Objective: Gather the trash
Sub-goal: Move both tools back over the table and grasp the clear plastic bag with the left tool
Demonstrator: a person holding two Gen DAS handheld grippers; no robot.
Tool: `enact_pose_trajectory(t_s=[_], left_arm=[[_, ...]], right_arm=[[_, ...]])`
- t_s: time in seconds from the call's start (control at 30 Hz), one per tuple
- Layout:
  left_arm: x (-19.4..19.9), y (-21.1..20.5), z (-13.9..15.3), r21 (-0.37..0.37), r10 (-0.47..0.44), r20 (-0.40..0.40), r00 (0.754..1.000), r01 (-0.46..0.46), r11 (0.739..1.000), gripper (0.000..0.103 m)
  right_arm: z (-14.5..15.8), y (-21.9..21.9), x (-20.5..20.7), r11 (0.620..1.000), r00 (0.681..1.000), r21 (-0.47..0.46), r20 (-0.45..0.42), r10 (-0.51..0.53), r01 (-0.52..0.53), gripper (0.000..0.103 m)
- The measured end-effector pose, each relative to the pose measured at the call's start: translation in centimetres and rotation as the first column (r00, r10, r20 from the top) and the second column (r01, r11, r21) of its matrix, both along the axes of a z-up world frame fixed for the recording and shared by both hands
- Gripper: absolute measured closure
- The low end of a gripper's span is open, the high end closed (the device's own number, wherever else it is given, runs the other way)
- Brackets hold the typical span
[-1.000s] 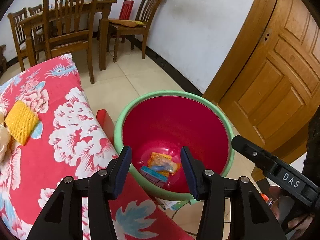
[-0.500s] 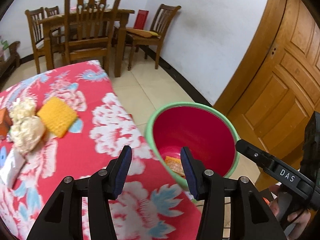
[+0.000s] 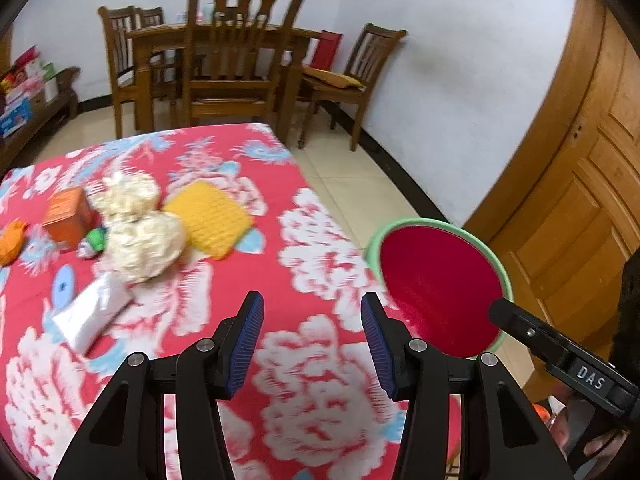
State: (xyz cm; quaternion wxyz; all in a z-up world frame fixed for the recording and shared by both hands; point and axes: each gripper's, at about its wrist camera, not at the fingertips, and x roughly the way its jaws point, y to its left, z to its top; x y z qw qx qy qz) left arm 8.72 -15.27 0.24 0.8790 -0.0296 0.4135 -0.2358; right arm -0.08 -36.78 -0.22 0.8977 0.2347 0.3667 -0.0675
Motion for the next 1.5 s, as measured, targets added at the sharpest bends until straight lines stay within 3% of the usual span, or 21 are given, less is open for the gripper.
enact_pose_trajectory(t_s=[0.3,0.83,1.03,1.5], left_arm=[[0.7,4.5,-0.7,0.024,0.083,-0.005,0.997,-0.083,0.996,0.051],[4.0,11.0,-2.4,0.143,0.183,0.012,0.983,-0.183,0.973,0.051],[5.1,11.9,-3.8,0.190,0.200,0.010,0.980,-0.198,0.962,0.051],[6.2,12.0,-5.8,0.175,0.191,-0.036,0.981,-0.182,0.968,0.051]], right_arm=[[-0.3,2.9,1.0,0.998,0.998,-0.008,-0.014,0.060,-0.061,0.038],[-0.6,5.7,1.9,0.995,0.995,-0.019,-0.043,0.093,-0.094,0.038],[-0.6,6.4,2.2,0.995,0.994,-0.025,-0.056,0.098,-0.099,0.038],[-0.5,7.7,2.6,0.991,0.990,-0.040,-0.065,0.123,-0.126,0.038]])
